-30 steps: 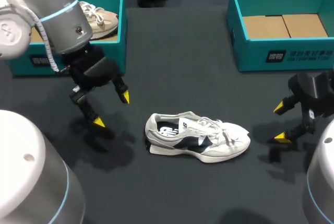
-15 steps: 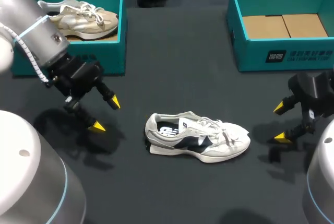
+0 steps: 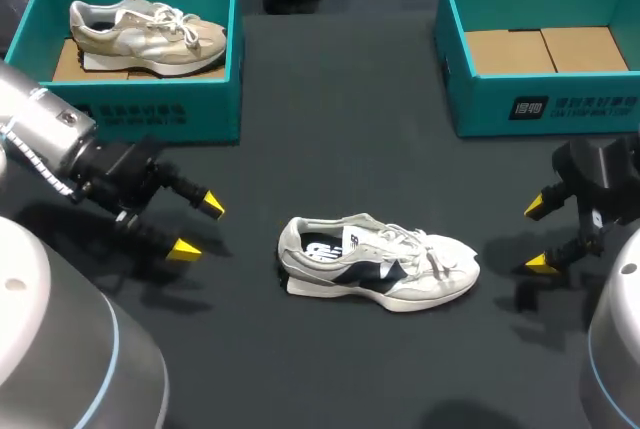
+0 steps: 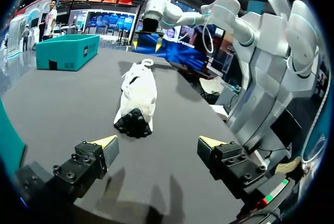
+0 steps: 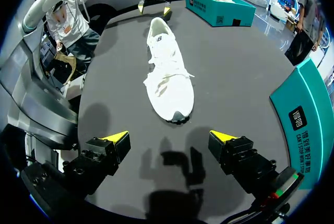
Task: Take the shoe out of the shoebox, open the shoe tongue, remove and reinsert the insole, then place the shoe into the shoebox
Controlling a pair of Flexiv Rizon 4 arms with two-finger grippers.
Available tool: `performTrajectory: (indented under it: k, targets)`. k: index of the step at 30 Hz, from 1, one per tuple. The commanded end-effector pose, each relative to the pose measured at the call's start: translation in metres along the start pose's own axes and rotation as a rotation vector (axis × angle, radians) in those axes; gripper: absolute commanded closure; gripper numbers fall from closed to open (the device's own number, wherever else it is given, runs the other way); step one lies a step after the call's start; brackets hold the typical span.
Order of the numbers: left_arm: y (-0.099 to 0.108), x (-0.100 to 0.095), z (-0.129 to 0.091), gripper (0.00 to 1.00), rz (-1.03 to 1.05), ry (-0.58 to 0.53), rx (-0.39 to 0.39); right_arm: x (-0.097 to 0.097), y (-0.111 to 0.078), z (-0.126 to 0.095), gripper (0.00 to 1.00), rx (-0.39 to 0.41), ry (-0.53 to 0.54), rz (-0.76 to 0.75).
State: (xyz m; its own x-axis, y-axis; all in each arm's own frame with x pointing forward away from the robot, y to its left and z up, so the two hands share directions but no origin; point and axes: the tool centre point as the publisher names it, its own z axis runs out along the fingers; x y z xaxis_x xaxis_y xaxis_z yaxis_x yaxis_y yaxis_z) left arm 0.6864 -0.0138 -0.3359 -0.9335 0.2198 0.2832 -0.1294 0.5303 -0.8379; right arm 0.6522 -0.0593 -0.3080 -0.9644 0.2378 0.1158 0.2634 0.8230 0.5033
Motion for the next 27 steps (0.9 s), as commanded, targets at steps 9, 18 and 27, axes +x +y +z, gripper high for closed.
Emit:
performTrajectory:
  k: [9,18,27]
  targets:
    - [0.016,-0.005,0.007,0.00,0.023,-0.048,0.106,0.002,0.000,-0.001,0.00,0.002,-0.003,0.001]
    - [0.031,-0.016,0.015,0.00,0.054,-0.173,0.125,0.002,0.000,-0.001,0.00,0.002,-0.003,0.001]
    - [0.031,-0.016,0.015,0.00,0.054,-0.173,0.125,0.002,0.000,-0.001,0.00,0.002,-0.003,0.001]
